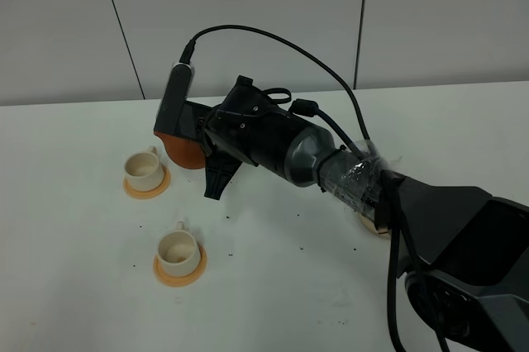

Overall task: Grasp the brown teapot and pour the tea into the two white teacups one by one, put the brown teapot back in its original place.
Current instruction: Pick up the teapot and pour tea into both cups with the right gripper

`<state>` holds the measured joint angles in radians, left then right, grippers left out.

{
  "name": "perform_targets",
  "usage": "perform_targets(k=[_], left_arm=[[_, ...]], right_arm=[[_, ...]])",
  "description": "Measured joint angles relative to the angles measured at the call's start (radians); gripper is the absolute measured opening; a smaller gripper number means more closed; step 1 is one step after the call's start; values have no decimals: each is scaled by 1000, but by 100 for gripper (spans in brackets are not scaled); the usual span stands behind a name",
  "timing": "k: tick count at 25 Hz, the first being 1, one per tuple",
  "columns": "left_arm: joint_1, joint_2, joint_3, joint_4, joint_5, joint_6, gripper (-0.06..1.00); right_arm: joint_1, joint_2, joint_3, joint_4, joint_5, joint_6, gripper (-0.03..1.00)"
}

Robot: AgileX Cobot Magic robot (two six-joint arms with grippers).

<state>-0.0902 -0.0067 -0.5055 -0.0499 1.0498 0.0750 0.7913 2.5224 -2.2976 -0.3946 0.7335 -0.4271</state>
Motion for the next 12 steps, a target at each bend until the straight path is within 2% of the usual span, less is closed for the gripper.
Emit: perform_targets(k=[5, 12], left_arm=[[0, 0, 0, 0, 0, 0, 23], [0, 0, 0, 0, 0, 0, 23]], right_arm=[[11, 0, 0, -75, -1, 28, 10], [13, 0, 0, -114, -1, 58, 10]])
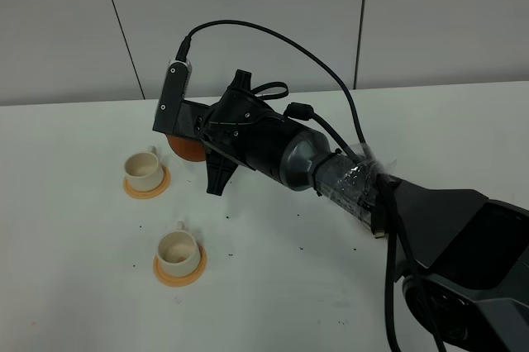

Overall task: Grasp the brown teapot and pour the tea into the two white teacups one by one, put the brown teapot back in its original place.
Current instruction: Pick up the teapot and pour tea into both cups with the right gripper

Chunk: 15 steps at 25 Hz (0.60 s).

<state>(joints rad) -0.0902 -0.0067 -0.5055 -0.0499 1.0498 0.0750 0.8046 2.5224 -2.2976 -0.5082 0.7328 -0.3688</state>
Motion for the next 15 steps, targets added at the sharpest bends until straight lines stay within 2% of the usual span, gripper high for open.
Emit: perform_targets(k=[15], left_arm=[[0, 0, 0, 0, 0, 0, 23]], right_arm=[[49, 2, 0, -126, -14, 35, 10]])
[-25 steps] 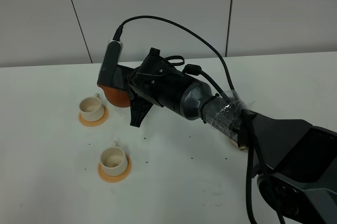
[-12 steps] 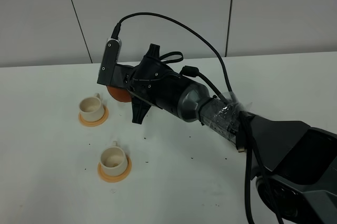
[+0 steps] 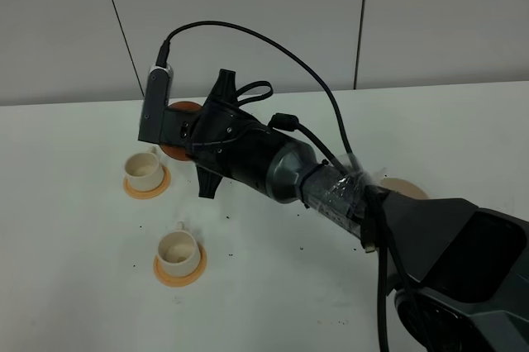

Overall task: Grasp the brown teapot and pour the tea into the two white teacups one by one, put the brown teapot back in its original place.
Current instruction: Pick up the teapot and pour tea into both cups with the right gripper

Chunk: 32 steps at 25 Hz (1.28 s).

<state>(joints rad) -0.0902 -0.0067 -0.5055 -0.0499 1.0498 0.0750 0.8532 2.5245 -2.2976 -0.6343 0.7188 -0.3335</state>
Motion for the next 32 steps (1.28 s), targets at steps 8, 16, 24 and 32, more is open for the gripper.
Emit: perform_targets(k=[8, 16, 24, 32], left_arm=[[0, 0, 0, 0, 0, 0, 23], [0, 0, 0, 0, 0, 0, 23], [0, 0, 0, 0, 0, 0, 23], [0, 0, 0, 0, 0, 0, 23]], right_arm=[[11, 0, 0, -23, -24, 13, 10], [11, 34, 0, -52, -31, 13, 10], [14, 53, 0, -93, -33, 13, 10], [16, 53, 0, -136, -34, 13, 10]])
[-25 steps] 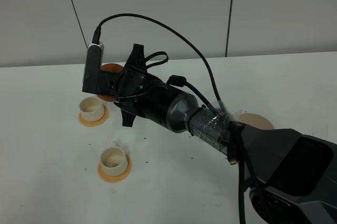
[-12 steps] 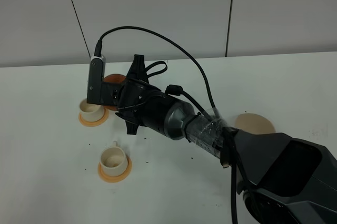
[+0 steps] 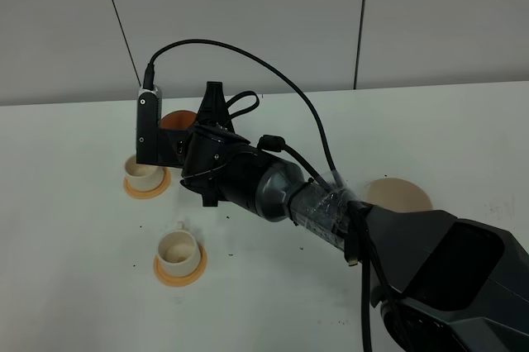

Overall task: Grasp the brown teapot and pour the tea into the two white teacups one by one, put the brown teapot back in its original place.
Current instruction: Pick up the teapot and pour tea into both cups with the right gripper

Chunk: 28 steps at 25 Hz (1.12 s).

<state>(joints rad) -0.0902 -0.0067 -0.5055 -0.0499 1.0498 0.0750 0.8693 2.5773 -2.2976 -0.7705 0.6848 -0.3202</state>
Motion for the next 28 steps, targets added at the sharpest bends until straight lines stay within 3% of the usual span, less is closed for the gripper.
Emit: perform_targets(k=[28], left_arm=[[0, 0, 0, 0, 0, 0, 23]], right_arm=[[31, 0, 0, -195, 0, 0, 10]])
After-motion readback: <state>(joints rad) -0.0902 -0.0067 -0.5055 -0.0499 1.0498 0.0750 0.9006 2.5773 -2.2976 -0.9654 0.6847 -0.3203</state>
